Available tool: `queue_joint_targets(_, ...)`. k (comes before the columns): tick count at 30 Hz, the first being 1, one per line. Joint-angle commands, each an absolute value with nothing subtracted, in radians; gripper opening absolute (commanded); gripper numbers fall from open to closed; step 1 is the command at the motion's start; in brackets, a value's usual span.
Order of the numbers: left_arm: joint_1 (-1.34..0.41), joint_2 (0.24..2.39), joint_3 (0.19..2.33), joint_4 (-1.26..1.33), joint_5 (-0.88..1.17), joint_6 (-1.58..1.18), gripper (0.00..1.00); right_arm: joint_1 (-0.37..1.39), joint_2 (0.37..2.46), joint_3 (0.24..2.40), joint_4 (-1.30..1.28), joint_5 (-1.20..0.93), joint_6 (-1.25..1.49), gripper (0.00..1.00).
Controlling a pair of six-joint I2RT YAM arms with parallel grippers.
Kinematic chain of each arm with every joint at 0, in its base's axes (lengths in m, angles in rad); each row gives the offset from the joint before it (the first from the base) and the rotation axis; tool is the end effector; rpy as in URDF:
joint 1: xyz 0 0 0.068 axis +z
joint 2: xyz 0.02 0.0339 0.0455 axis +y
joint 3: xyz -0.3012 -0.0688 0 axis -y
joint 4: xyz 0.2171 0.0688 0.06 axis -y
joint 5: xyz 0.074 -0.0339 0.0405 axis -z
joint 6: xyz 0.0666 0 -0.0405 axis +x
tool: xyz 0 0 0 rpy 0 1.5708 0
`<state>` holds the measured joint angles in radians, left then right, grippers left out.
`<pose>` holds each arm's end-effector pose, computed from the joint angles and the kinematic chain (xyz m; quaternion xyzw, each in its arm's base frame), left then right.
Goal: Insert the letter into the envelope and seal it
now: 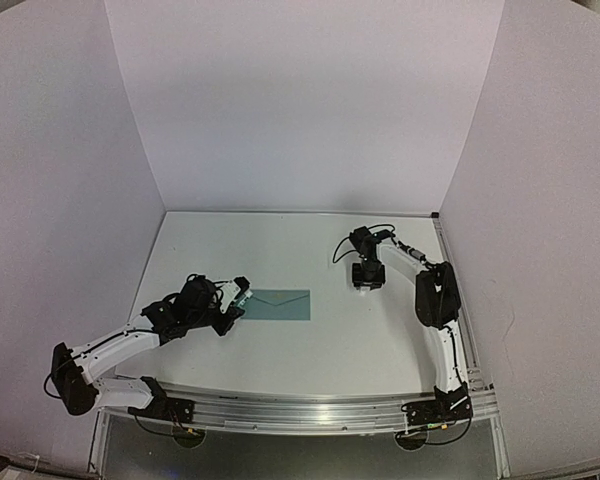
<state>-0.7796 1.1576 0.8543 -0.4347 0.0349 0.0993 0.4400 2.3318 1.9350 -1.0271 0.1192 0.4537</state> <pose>0.1606 -0.1620 0.2872 0.3954 0.8245 -0.1500 0.3759 0.4301 0.1937 0.1644 0.0112 0.9955 -0.0219 0.0917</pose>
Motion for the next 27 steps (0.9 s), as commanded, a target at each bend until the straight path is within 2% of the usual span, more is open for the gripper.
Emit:
queue_joint_targets(1,-0.773,1.158,0.854,-0.382,0.055,0.094,0.00,0.443,2.343,1.933,-1.052,0.112,0.446,0.37)
queue_joint_targets(10,-0.772,1.163,0.860,-0.368,0.032,0.143,0.00,0.445,2.353,1.937,-1.052,0.083,0.448,0.26)
queue_joint_targets(15,-0.769,1.162,0.861,-0.362,0.030,0.151,0.00,0.445,2.367,1.937,-1.052,0.070,0.448,0.24)
queue_joint_targets(20,-0.767,1.161,0.862,-0.370,0.045,0.152,0.00,0.444,2.366,1.939,-1.051,0.066,0.449,0.11)
queue_joint_targets(22,-0.767,1.160,0.865,-0.375,0.059,0.159,0.00,0.444,2.361,1.946,-1.052,0.062,0.444,0.01)
queue_joint_targets(27,-0.767,1.165,0.882,-0.411,0.136,0.191,0.00,0.446,2.273,1.950,-1.044,-0.055,0.409,0.00)
